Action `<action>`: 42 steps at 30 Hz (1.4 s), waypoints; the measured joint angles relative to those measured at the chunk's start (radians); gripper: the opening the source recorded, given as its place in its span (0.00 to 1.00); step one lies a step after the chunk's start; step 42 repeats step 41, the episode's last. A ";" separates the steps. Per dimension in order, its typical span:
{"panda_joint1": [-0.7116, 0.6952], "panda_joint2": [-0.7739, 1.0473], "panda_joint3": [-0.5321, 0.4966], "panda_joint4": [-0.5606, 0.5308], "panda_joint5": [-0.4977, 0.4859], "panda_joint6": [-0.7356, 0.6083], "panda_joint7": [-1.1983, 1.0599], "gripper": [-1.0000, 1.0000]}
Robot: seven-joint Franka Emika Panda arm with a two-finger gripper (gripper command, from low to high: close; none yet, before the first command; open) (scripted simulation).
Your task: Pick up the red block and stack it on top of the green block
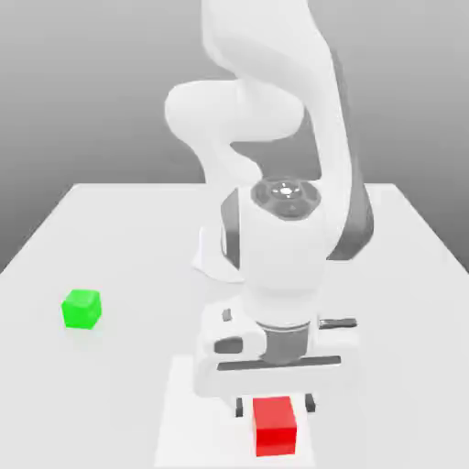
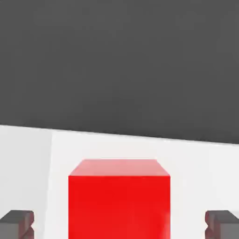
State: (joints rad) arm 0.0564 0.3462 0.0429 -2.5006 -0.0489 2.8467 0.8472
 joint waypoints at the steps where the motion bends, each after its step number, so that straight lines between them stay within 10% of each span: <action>1: 0.000 0.000 0.000 0.000 0.000 0.000 0.000 0.00; 11: -0.016 -0.146 0.011 -0.026 0.017 -0.121 -0.020 0.00; 28: -0.625 -0.597 -0.450 -0.404 -0.188 -0.183 -0.654 0.00; 42: -0.470 -0.325 -0.558 -0.416 0.169 0.078 -0.943 0.00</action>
